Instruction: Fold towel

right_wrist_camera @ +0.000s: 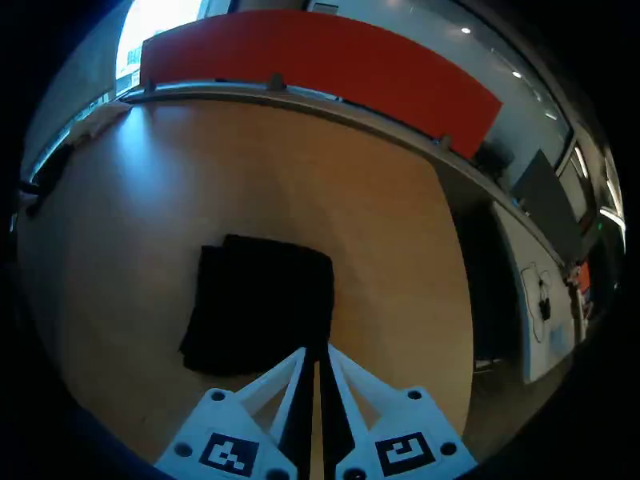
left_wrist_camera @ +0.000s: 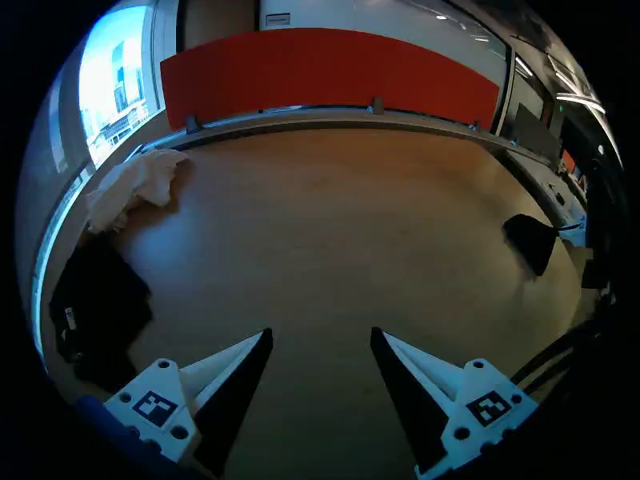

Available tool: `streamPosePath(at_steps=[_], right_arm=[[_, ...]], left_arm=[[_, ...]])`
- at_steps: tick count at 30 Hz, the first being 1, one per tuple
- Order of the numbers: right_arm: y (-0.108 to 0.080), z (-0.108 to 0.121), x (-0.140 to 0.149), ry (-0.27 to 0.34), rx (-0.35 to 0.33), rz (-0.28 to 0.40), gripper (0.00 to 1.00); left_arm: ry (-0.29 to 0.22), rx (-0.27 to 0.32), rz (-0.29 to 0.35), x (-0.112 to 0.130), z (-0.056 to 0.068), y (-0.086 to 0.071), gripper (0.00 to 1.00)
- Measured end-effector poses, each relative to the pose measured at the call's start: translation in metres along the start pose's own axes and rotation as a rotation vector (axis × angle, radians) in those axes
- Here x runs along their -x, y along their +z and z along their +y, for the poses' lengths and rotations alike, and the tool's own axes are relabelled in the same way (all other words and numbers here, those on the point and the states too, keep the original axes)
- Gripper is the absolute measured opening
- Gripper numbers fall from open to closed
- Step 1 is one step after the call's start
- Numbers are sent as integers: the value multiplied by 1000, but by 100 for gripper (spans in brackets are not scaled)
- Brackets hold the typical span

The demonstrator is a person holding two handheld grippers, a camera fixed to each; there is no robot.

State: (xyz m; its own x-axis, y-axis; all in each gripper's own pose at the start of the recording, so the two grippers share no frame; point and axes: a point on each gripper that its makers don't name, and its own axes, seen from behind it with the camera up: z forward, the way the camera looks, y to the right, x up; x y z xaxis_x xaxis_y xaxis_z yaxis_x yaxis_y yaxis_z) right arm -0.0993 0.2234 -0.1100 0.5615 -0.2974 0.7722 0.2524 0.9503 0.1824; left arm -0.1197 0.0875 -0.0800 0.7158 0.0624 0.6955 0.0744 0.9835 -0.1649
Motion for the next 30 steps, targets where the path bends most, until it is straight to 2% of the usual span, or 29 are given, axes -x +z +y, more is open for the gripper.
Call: streamPosePath(at_steps=[14,25,28,30], right_arm=[[3,-14,44,31,-6,-79,4],[8,-16,61,46,2,-124,4],[8,-15,62,43,10,-129,7],[9,-14,63,41,15,-133,15]], left_arm=[[8,1,-1,0,0,0,90],[8,-2,-1,0,0,-1,90],[7,-3,-1,1,-1,-1,90],[6,-4,-1,1,-1,-1,90]])
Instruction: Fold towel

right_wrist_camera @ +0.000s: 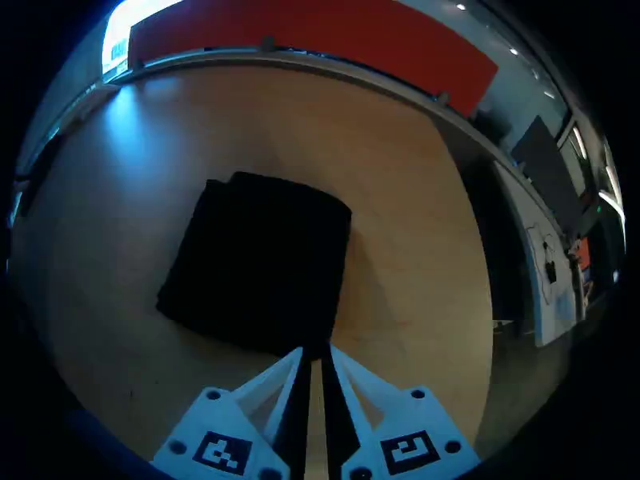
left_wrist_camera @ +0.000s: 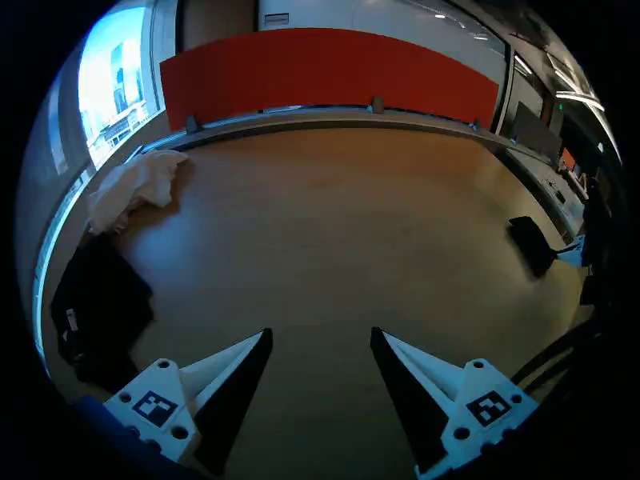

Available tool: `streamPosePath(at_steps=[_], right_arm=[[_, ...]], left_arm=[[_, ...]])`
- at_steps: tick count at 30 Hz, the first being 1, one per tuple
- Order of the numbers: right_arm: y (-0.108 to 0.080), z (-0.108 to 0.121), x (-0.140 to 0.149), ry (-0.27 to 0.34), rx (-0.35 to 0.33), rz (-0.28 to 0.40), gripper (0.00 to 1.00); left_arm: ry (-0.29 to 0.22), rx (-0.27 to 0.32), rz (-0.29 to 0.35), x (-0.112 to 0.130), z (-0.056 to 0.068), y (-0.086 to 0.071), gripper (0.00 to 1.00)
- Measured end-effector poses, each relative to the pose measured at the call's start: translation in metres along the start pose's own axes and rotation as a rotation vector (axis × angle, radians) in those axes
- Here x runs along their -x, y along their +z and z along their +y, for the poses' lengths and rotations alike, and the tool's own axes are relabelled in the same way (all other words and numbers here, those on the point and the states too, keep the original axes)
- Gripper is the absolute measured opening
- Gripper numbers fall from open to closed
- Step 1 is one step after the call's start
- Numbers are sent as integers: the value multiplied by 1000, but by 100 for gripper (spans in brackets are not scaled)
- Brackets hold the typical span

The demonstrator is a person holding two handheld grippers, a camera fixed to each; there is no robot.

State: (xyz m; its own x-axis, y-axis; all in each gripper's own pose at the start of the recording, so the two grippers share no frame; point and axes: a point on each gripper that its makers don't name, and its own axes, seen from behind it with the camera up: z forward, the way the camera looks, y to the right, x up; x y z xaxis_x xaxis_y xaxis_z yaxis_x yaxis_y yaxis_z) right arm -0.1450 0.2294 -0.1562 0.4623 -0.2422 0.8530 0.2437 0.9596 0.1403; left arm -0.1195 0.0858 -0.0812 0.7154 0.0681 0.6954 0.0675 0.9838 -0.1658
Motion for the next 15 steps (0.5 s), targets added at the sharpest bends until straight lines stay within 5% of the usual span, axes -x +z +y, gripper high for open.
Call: streamPosePath(at_steps=[7,12,15], right_arm=[[-1,0,2,-6,4,-6,43],[-2,-1,3,-9,2,-8,83],[-3,-3,1,-9,-5,-6,90]], left_arm=[[-3,-2,1,0,-2,0,90],[-6,-2,2,0,-2,-1,90],[-9,-1,4,-1,-3,-1,90]])
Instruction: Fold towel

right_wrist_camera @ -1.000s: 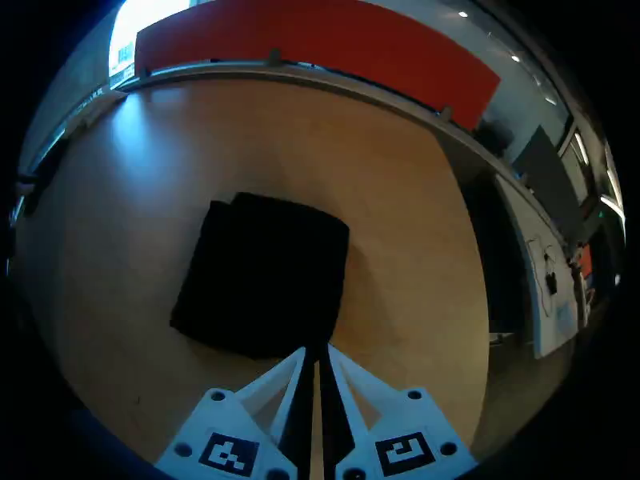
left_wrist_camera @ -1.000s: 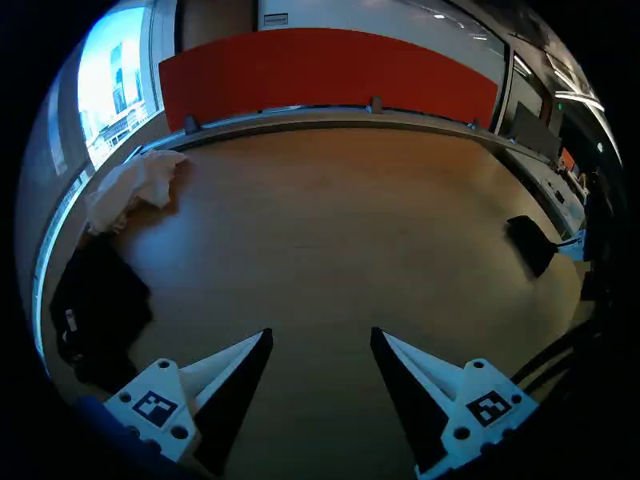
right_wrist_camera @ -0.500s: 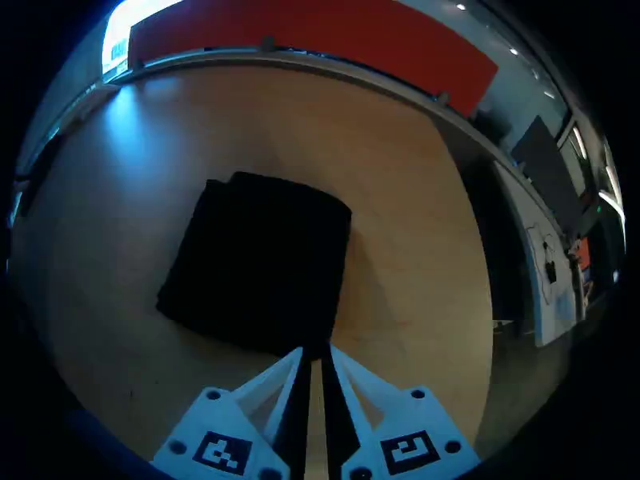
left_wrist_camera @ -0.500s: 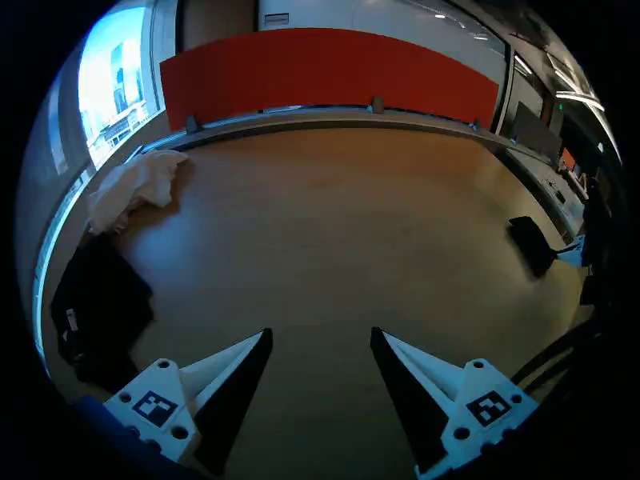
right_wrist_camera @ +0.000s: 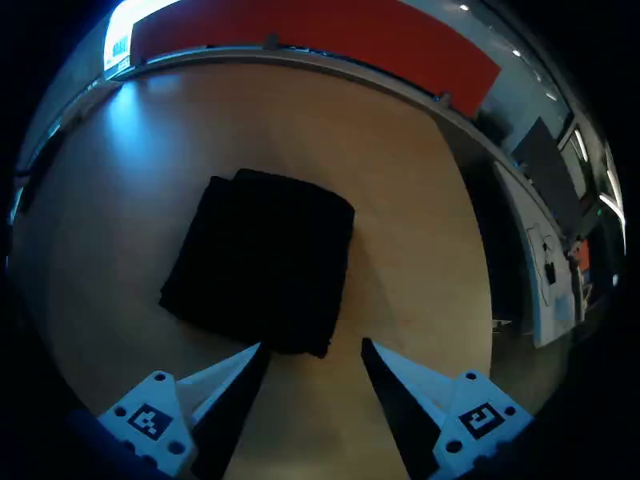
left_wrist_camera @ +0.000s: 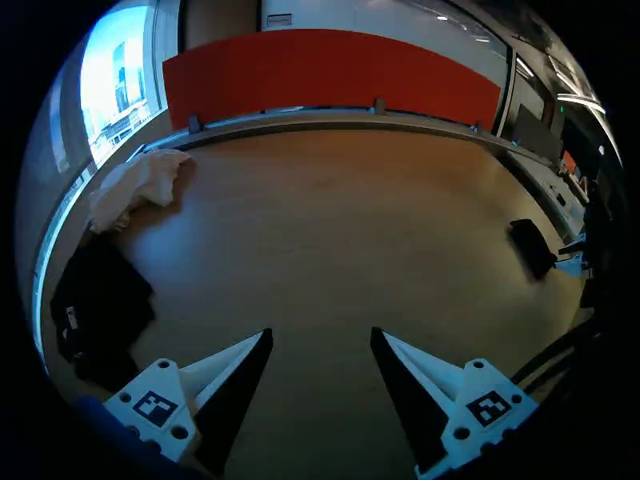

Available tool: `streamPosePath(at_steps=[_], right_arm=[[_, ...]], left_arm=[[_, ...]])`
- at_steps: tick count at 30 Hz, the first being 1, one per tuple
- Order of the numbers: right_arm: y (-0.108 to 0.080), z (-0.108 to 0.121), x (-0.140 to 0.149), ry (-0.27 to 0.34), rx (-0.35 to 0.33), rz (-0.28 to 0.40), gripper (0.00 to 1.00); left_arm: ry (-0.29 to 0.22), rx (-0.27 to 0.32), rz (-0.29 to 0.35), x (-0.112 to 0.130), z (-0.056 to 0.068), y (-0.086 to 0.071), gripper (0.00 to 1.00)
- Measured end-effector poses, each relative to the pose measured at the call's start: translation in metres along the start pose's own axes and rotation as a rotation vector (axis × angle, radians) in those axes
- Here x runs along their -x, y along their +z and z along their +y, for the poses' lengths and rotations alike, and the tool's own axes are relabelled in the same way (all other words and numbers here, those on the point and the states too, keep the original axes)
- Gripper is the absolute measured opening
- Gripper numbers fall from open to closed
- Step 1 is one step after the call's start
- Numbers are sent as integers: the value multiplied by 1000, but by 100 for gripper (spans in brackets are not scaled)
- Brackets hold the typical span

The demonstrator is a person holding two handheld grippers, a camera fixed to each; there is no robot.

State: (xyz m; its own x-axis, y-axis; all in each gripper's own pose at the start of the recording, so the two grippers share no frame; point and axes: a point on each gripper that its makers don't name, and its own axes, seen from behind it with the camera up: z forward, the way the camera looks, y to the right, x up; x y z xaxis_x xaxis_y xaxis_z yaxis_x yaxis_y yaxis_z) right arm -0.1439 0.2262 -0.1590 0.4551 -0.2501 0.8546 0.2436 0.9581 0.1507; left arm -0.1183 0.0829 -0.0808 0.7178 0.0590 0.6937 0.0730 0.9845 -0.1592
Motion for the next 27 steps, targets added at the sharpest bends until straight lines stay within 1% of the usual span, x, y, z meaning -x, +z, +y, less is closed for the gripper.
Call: streamPosePath(at_steps=[6,11,17,23,27], right_arm=[[-4,-5,-5,0,-12,10,92],[-10,-12,-17,9,-27,41,93],[-21,-26,-46,31,-52,122,93],[-33,-46,-80,54,-89,220,93],[-39,-55,-104,73,-87,296,93]], left_arm=[[-2,0,3,0,0,-1,90],[-7,0,8,-1,-1,-3,90],[-11,-2,17,-4,-4,-4,90],[-20,-6,40,-9,-6,-5,90],[-31,-11,64,-16,-8,-5,90]])
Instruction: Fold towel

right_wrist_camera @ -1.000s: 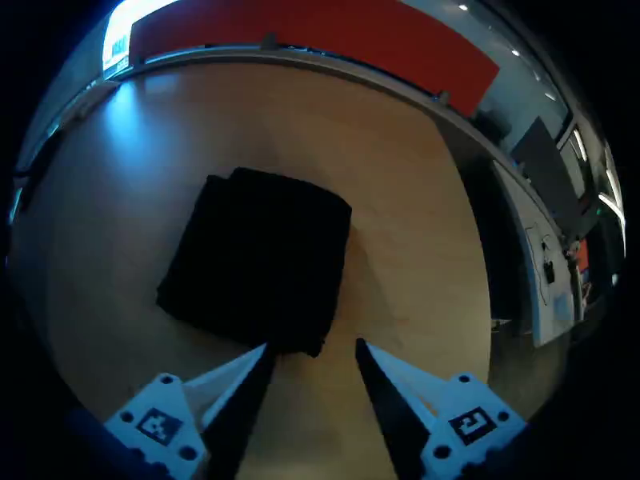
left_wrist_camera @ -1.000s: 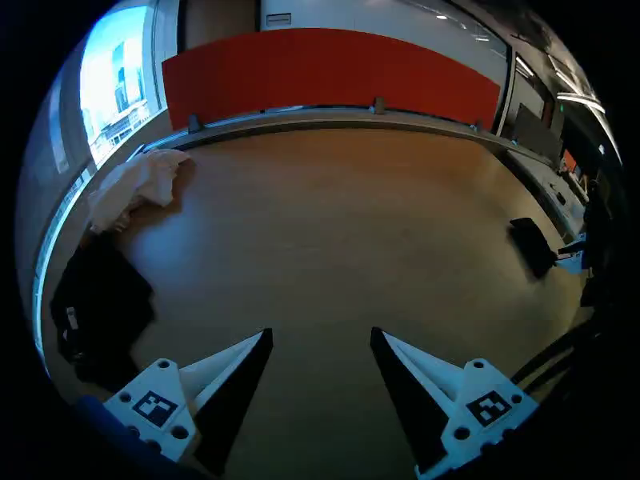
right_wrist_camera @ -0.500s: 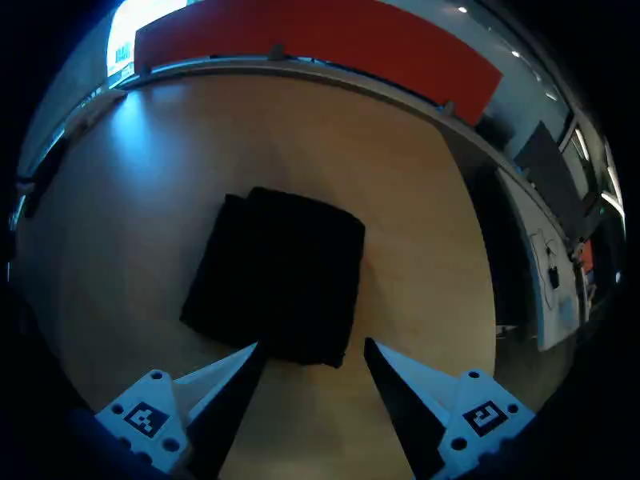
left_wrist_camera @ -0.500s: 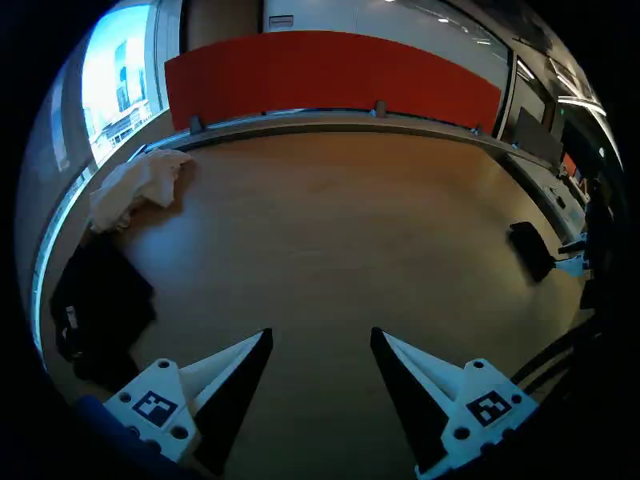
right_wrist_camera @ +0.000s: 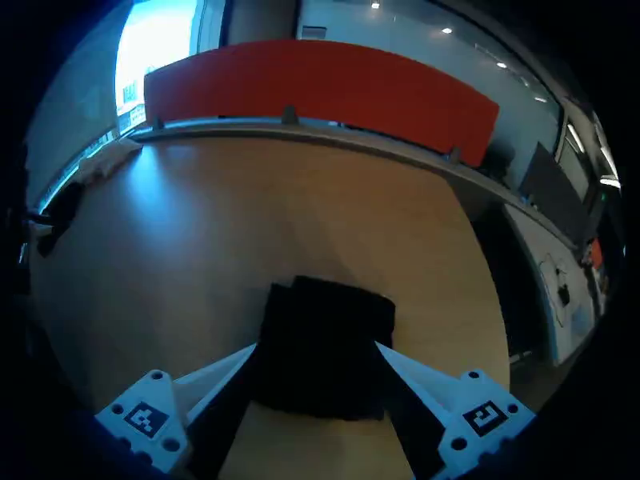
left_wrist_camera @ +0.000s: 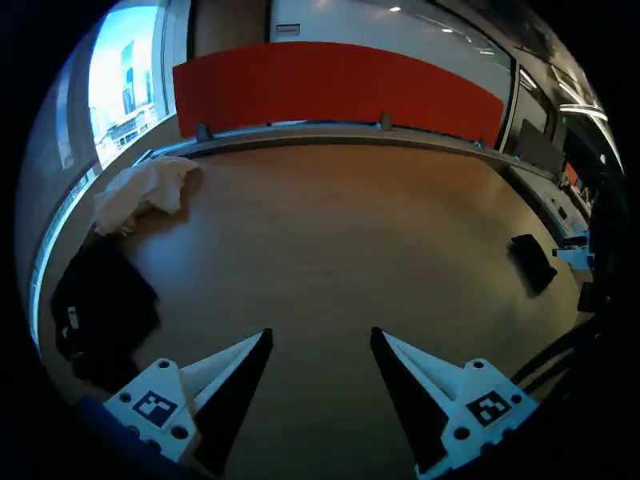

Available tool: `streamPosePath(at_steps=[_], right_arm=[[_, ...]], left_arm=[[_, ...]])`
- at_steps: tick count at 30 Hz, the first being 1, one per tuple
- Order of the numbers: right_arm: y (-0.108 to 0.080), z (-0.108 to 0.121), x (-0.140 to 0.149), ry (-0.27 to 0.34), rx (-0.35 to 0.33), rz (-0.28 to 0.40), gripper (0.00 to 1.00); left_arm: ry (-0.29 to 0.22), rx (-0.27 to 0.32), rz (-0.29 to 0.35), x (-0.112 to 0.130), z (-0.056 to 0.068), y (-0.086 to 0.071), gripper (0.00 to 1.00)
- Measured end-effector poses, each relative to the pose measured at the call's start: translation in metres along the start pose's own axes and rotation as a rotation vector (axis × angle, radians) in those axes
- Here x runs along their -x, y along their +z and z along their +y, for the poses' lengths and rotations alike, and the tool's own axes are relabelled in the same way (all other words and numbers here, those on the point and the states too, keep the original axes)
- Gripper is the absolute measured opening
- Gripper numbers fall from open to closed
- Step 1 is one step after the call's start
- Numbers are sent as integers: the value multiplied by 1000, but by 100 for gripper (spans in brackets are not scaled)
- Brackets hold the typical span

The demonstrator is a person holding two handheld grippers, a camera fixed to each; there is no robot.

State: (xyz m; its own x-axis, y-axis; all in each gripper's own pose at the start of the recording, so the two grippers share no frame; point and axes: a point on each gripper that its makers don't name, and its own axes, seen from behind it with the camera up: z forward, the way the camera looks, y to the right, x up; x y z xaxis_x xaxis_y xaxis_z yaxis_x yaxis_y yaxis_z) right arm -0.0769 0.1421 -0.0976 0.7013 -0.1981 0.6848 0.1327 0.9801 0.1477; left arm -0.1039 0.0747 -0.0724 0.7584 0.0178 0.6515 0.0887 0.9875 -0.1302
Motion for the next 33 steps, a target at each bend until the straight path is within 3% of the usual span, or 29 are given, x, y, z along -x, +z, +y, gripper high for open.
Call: streamPosePath(at_steps=[12,23,33], right_arm=[[3,-20,-56,47,24,231,93],[-3,-41,-108,113,26,379,93],[-10,-59,-157,128,83,509,94]], left_arm=[[-22,-27,84,-20,-9,-2,90],[-74,-49,191,-46,-20,-4,90],[-105,-87,308,-77,-37,-7,90]])
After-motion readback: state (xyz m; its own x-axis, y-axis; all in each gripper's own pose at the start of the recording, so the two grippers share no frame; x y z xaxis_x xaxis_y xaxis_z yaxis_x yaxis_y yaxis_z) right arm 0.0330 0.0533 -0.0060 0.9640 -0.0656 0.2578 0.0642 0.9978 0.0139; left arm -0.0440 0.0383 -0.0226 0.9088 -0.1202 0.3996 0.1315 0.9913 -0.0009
